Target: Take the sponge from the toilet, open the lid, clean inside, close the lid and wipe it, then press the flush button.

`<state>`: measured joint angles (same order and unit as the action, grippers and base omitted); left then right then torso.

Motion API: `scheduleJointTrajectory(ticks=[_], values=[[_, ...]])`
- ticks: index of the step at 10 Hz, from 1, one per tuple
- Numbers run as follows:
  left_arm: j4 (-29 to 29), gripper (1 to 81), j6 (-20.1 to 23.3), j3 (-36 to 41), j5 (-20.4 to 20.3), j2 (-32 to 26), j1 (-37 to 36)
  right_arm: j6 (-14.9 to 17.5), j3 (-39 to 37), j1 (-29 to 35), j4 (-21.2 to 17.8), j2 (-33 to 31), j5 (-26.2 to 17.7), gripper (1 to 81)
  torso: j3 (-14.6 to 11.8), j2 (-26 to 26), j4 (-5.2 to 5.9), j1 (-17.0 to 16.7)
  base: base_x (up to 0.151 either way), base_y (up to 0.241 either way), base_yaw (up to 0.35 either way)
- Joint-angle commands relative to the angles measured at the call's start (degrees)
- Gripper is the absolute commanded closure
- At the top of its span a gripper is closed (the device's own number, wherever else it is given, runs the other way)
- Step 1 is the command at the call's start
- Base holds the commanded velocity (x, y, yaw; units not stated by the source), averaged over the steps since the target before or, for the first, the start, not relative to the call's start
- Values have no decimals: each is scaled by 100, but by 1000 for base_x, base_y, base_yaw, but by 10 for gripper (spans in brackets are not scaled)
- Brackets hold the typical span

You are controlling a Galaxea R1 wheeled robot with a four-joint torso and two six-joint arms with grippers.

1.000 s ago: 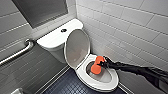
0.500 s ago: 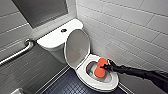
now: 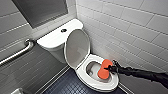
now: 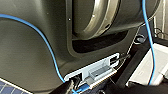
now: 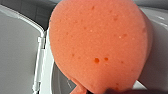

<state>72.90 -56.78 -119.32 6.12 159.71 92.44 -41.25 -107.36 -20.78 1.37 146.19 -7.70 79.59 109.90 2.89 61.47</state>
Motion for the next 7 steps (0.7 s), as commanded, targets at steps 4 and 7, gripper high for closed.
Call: scheduleJointTrajectory(ticks=[4, 7], values=[[23, 10, 61, 102, 232, 35, 306, -366, 858, 299, -66, -966, 225, 811, 0, 0, 0, 0, 0, 0, 0], [31, 10, 62, 102, 232, 70, 306, -410, 1086, 8, -66, -1133, 278, 811, 0, 0, 0, 0, 0, 0, 0]])
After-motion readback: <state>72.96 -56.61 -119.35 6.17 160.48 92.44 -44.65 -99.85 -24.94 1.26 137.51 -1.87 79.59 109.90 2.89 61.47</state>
